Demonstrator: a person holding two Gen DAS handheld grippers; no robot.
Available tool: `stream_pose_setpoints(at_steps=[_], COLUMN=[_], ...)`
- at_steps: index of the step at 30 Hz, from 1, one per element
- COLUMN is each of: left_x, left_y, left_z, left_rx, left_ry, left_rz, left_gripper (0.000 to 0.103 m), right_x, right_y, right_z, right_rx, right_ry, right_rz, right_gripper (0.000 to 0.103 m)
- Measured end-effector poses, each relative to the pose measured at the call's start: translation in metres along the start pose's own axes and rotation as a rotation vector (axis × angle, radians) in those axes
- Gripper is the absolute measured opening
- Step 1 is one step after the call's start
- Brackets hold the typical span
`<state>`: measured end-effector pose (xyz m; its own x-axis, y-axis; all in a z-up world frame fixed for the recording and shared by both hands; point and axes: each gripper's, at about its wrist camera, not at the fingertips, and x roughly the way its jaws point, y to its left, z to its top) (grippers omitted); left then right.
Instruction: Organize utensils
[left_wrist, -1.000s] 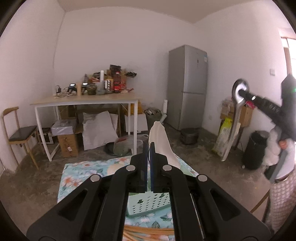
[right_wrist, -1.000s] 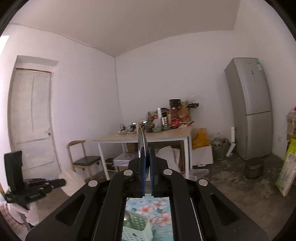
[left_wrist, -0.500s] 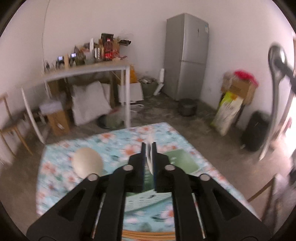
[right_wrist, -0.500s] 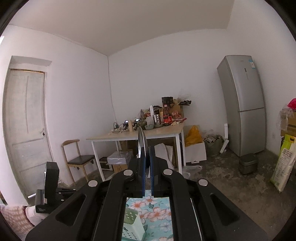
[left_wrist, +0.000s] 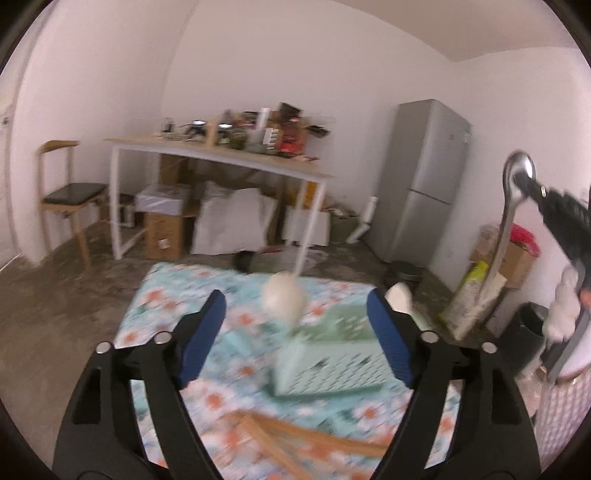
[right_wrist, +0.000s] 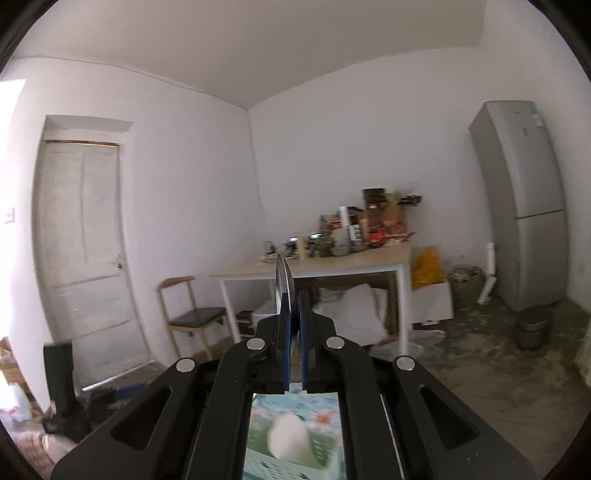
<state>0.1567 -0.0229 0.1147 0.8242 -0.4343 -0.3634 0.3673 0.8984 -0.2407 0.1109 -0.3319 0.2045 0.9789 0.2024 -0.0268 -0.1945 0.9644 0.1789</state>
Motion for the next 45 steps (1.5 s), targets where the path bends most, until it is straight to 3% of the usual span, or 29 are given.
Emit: stream_pose_setpoints(at_steps=[2,12,16,21,25,29,34,37,40,45], left_x=[-0.011,-0.050,-0.055,-0.058,-0.059,-0.056,-0.050,-0.044,-0.033,-0.006], left_y=[0.016,0.073,0.086,0.094,0.091,0.086,0.081,0.077,0.073,0.069], left_z=[-0.014,-0.061,-0.070,-0.079,-0.081,-0.084,-0.089,-0.094,-0.102,-0.122], left_rx=[-0.015,-0.053,-0.091,-0.123,-0.123,-0.139,-0.160,-0.172,-0.190,-0.260], left_ry=[0.009,0.073,0.084,0.086,0.081,0.087,0.106,0.133,0.188,0.306], left_rz=[0.054,0.219,0.236,0.224,0.210,0.191,0.157,0.136,0.128,0.098], left_gripper=[0.085,0.089,0.089,0.089,0.090,0.090,0.090,0.090,0.090,0.090], right_x=[0.019,0.107,0.124,0.141,0.125,0.090,0.042,0.025,0.010,-0.008], right_y=[0.010,0.048,0.061,0.066,0.055,0.047,0.034,0.032,0.032,0.028], right_z=[-0.006,-0.059,-0.085,-0.112,-0.100,-0.083,-0.082,-0.104,-0.149,-0.223], right_rx=[-0.010,-0.125,-0.227,-0.269,-0.175,-0.110,-0.046,-0.029,-0.017,0.065], right_ry=[0.008,0.126,0.173,0.328,0.315,0.271,0.269,0.343,0.464,0.658], right_rz=[0.011,-0.061,-0.112,-0.094,-0.063,-0.040,-0.030,-0.026,-0.064,-0.135], right_gripper=[0.004,0.004,0.004,0.006,0.034,0.036,0.053,0.068,0.086,0.089])
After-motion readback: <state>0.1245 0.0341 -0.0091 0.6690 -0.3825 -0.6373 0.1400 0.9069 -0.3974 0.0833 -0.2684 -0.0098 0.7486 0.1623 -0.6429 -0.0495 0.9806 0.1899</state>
